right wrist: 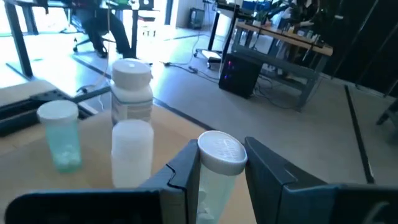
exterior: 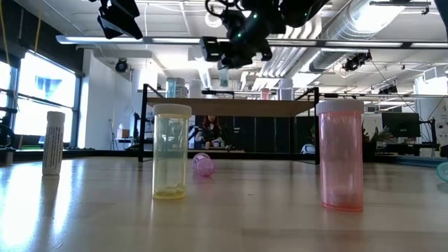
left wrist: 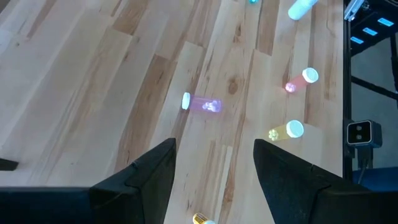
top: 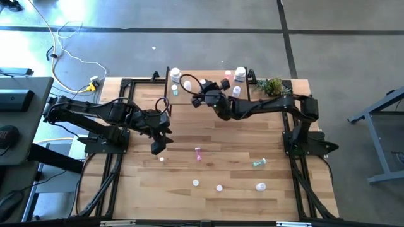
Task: Pick and place medicine bottles onto shelf by color
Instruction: Put the left light blue medicine bottle on the shelf
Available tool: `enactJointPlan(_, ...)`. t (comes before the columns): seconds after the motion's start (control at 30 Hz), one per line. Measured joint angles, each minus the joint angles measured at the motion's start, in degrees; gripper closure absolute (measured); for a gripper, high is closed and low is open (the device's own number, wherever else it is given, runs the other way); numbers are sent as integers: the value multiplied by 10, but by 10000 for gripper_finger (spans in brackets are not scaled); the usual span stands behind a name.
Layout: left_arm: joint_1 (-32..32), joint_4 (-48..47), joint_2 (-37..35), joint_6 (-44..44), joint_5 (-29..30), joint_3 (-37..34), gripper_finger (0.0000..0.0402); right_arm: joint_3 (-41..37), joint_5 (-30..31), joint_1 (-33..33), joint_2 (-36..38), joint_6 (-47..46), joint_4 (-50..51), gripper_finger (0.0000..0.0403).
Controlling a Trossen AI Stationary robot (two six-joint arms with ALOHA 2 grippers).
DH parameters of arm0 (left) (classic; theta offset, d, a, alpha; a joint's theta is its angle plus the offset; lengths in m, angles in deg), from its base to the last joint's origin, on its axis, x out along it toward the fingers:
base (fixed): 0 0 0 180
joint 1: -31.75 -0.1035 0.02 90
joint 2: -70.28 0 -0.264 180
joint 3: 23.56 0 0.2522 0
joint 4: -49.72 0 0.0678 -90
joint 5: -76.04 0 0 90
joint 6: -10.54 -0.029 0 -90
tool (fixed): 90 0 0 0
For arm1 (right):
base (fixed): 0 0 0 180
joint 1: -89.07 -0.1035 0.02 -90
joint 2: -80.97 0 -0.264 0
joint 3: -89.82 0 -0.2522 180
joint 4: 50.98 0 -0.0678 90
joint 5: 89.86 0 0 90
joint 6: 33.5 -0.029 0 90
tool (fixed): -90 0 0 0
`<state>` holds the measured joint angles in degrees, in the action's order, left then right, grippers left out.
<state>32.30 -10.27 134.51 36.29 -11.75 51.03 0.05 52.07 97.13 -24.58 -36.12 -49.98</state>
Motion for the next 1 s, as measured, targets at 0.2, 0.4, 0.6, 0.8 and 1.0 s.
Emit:
enactJointPlan(0.2, 0, 0, 0, 0, 0, 0, 198, 0, -30, 11, -20, -10, -18, 318)
enactJointPlan(0.4, 0, -2, 0, 0, 0, 0, 198, 0, -48, 11, -29, -14, -7, 318)
enactJointPlan(0.6, 0, -2, 0, 0, 0, 0, 198, 0, -78, 8, -34, 0, 7, 318)
enactJointPlan(0.8, 0, -2, 0, 0, -1, 0, 198, 0, -79, 8, -36, -1, 14, 308)
enactJointPlan(1.0, 0, -2, 0, 0, -1, 0, 198, 0, -79, 6, -36, -5, 20, 279)
